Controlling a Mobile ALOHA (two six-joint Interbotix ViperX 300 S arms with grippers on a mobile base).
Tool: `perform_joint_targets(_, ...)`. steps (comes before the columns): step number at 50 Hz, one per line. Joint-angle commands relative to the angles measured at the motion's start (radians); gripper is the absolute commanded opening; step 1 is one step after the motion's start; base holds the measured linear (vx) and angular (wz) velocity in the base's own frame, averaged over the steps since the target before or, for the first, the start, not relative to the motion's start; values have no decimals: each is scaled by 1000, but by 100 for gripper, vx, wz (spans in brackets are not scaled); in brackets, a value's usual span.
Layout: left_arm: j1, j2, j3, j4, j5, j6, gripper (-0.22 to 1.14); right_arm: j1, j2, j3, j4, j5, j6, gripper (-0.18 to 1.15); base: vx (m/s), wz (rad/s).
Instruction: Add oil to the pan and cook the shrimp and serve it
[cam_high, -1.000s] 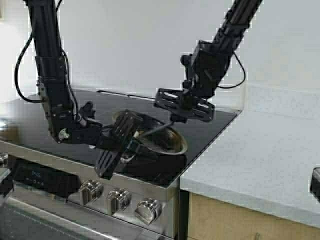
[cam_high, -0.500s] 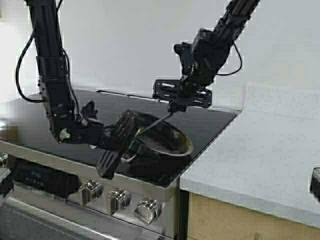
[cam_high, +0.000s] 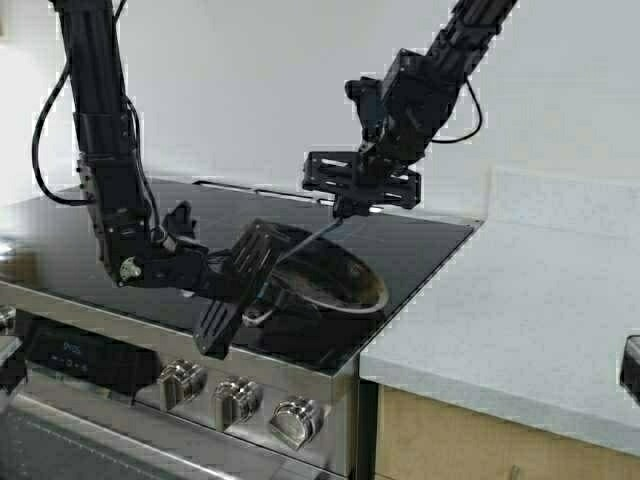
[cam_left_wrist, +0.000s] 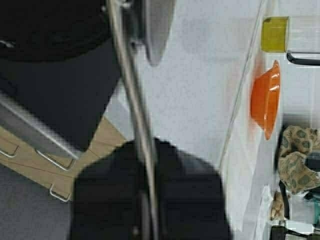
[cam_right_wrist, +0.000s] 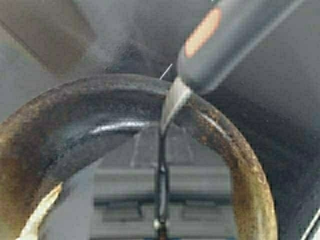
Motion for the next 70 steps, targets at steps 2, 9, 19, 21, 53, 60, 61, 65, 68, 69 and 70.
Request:
perform_joint_targets(2,-8,-43,-15,5,-25,18,2,3,-75,-28,-6,0,-23,9,0,0)
perform_joint_targets(9,-8,-43,-15,3,-25,18,2,3,-81,-38,-6,14,-52,9,0,0)
perform_joint_targets(19,-8,-41,-17,5,-25,20,2,3,-89,-49,-5,25,-52,9,0,0)
perform_joint_targets(21,-8,-43,-17,5,-26,20,2,3,-86,-49,-3,25,-52,9,0,0)
perform_joint_targets(53,-8,198,-123,-49,-479,-221,2,3,-152,20,-6,14,-55,9,0,0)
perform_joint_targets(60,-8,221,-155,-48,-518,-239,2,3,-175,63,-6,-6,-54,9,0,0)
perform_joint_targets(61,-8,222,-158,-48,-528,-241,2,3,-176,69,-6,-11,-54,9,0,0)
perform_joint_targets(65,-8,233,-173,-51,-540,-245,2,3,-190,95,-6,-28,-54,9,0,0)
perform_joint_targets(68,-8,244,-183,-54,-540,-255,2,3,-198,109,-5,-37,-54,9,0,0)
perform_joint_targets(69,-8,247,-186,-54,-540,-258,2,3,-199,114,-6,-38,-54,9,0,0)
perform_joint_targets(70,-8,250,-186,-58,-540,-261,2,3,-202,117,-6,-40,-54,9,0,0)
